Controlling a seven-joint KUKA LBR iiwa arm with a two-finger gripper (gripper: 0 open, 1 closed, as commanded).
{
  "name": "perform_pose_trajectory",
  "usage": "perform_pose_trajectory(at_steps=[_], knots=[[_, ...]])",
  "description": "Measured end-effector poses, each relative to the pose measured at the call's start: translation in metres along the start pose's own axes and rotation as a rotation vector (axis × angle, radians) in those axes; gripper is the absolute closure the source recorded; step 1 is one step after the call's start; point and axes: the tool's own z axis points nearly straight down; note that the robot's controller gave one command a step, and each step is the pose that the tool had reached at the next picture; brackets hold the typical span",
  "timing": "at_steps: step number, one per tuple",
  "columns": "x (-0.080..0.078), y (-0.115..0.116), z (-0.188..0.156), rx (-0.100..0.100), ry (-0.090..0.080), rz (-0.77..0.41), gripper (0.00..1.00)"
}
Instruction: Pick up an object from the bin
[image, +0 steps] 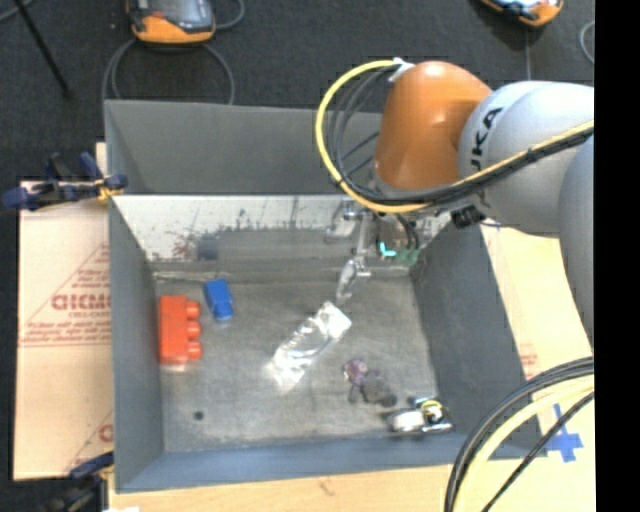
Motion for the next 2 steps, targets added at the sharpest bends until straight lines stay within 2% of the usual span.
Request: perform_pose_trajectory(at_steps=[1,2], knots=[[0.0149,0.0125,0.0447,0.000,-0.015,-0.283,0.00],[0.0166,0.0141,0.0478,0.002,-0.018,-0.478,0.00]])
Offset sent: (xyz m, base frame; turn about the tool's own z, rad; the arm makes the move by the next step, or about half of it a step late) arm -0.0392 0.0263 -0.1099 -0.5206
